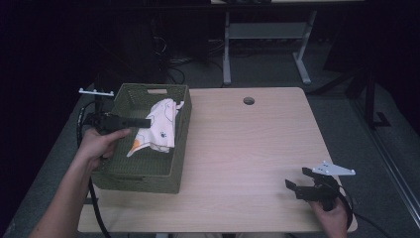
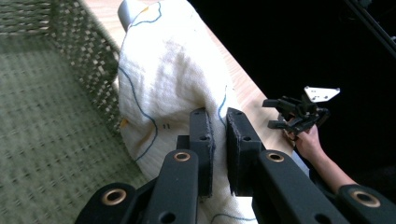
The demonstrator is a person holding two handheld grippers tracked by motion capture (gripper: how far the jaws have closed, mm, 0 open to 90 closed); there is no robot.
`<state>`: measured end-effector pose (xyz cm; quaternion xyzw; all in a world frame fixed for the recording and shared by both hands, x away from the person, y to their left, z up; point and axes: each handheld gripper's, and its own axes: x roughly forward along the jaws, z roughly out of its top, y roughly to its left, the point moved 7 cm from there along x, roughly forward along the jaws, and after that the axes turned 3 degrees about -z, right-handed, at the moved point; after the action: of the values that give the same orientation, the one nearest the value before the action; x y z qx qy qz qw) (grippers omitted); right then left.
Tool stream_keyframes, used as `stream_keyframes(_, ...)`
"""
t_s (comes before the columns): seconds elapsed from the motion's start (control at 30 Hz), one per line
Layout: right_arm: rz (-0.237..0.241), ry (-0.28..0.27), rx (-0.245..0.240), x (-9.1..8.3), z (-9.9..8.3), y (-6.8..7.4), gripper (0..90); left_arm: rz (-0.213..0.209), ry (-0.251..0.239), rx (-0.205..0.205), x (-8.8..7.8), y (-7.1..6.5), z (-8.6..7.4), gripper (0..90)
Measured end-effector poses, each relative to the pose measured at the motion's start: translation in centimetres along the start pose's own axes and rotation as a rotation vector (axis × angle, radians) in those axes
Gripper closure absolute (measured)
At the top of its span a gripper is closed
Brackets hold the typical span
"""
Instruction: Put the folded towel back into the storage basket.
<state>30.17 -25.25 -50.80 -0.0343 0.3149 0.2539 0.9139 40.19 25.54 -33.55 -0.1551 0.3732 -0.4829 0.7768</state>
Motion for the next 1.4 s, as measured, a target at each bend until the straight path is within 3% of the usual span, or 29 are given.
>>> stream_keyframes(0.53, 0.004, 0.002, -0.002, 0.0, 0.0, 0.0, 15.4, 0.039, 0.002, -0.026, -1.1, 2.6, -1.1, 82.8)
stream_keyframes(1.4, 0.001, 0.007, 0.001, 0.0, -0.1, 0.0, 15.4, 0.137, 0.091, -0.023, -0.8, 6.7, -2.3, 82.3)
